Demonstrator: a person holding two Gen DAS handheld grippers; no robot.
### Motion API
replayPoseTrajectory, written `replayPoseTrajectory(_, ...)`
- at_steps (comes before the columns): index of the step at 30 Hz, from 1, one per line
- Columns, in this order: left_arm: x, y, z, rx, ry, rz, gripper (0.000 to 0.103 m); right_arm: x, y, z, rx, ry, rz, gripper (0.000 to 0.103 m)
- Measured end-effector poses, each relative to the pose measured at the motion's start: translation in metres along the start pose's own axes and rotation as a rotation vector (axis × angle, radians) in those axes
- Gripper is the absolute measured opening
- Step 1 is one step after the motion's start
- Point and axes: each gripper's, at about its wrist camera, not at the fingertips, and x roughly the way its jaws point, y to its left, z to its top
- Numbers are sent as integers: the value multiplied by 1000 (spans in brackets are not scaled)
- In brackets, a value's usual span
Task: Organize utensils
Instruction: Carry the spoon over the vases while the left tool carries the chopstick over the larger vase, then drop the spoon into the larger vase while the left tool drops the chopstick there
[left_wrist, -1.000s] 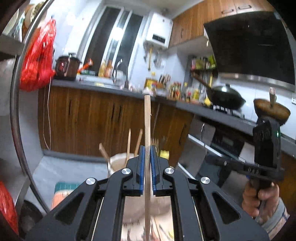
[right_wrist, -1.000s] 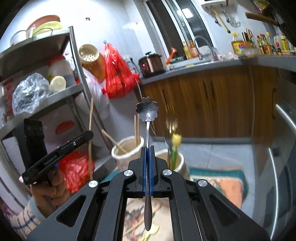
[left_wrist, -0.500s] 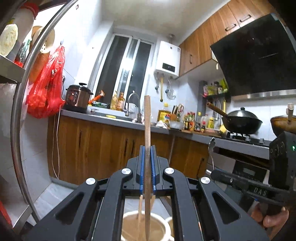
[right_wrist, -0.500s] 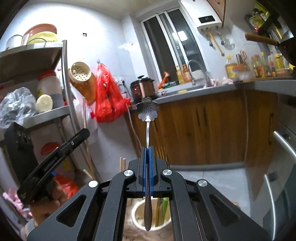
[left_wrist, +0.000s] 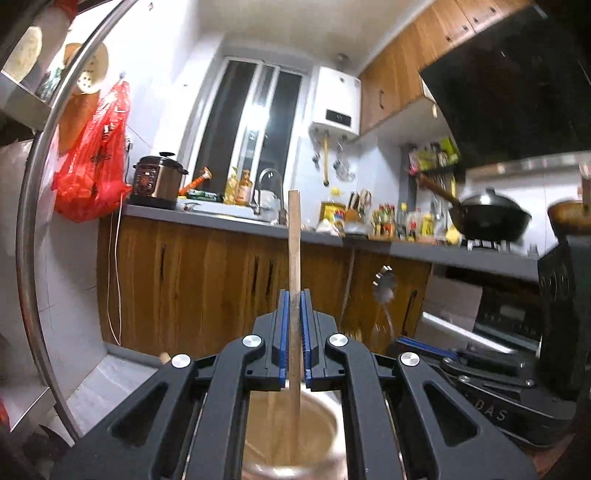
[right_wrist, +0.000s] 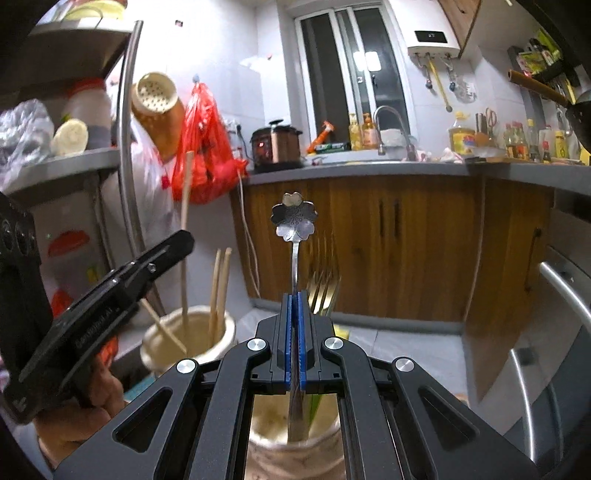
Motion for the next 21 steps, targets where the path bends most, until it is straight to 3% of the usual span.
replayPoseTrajectory(12, 8, 0, -25, 49, 145, 58, 6, 9, 6, -17, -22, 102, -12, 4)
replayPoseTrajectory(21, 11, -1, -27, 63, 183, 72, 6, 19, 9, -22, -24, 149, -21, 4)
